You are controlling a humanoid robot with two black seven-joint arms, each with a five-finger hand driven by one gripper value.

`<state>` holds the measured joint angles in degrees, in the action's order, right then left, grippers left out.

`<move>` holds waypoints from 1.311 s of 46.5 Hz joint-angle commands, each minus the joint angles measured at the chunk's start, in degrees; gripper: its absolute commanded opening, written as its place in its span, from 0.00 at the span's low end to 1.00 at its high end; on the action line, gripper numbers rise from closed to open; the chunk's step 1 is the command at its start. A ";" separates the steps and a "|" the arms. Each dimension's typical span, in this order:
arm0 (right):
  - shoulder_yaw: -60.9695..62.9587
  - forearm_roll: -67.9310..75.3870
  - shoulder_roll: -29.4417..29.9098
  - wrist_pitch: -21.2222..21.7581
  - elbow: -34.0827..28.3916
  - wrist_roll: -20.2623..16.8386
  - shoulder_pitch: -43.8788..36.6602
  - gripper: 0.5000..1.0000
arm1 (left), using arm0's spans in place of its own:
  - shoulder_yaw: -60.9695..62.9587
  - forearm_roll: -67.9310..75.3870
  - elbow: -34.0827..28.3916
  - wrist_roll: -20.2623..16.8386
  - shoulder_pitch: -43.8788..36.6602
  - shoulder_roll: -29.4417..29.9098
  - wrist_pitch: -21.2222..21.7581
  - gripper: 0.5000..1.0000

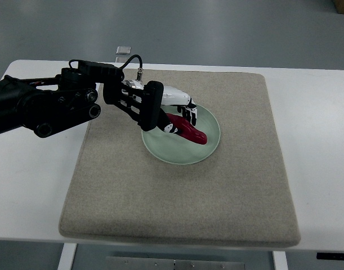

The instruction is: Place red pepper on plate with left hand

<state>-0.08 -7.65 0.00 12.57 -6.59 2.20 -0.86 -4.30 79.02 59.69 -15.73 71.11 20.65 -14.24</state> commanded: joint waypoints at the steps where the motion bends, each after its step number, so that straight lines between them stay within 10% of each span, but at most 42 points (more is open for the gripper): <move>1: -0.01 0.00 0.00 0.00 0.00 0.00 -0.02 0.86 | -0.01 0.00 -0.19 0.00 -0.01 0.00 0.00 0.39; 29: -0.01 0.00 0.00 0.00 0.00 0.00 -0.02 0.86 | -0.89 -1.23 -9.05 0.00 -0.36 -0.08 0.62 0.47; 41: 0.08 0.00 0.00 0.00 0.00 0.00 -0.02 0.86 | -0.80 -2.37 -19.78 0.00 -1.06 -0.26 10.90 0.56; 61: -0.01 0.00 0.00 0.00 0.00 0.00 -0.02 0.86 | -1.15 -26.53 -20.49 -0.09 -1.59 -0.17 20.56 0.89</move>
<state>-0.07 -7.65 0.00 12.57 -6.59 2.20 -0.86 -5.50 57.97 39.20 -15.82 69.53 20.48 3.81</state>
